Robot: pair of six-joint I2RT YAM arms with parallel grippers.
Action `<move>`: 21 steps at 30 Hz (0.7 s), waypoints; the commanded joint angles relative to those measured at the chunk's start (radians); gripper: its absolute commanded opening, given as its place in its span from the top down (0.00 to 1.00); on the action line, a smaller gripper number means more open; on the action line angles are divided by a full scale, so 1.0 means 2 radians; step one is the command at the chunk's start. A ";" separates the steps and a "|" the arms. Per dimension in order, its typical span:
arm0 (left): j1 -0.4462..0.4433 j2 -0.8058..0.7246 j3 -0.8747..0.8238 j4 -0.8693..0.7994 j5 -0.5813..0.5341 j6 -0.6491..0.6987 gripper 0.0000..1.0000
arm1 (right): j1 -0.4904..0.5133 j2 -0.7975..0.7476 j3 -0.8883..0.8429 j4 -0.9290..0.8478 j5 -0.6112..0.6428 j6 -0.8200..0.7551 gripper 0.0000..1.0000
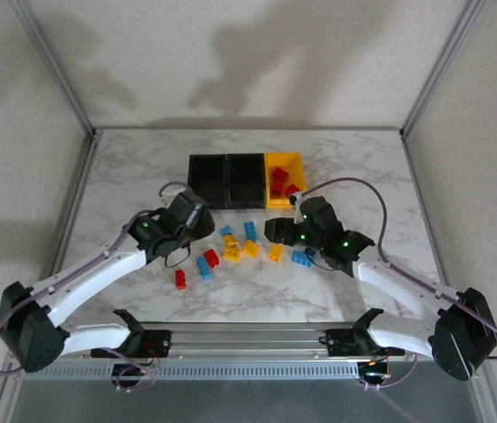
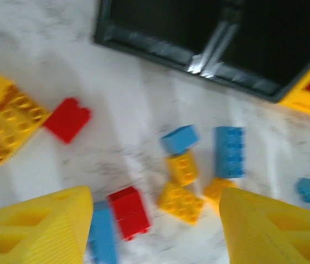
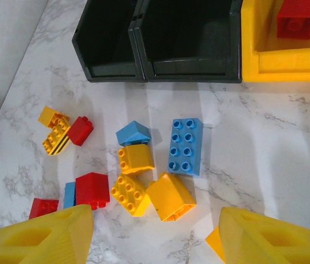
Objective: Sort the legos into containers by color
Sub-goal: Pick up the lego from the bottom-left of the table.
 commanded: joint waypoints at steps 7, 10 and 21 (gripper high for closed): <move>0.011 -0.048 -0.140 -0.063 -0.007 -0.087 0.50 | 0.003 0.031 0.008 0.035 -0.018 -0.011 0.38; 0.014 -0.049 -0.155 -0.059 -0.004 -0.088 0.50 | 0.003 0.032 0.008 0.034 -0.018 -0.012 0.38; 0.019 -0.040 -0.192 0.002 0.040 -0.083 0.49 | 0.004 0.034 0.009 0.030 -0.012 -0.010 0.38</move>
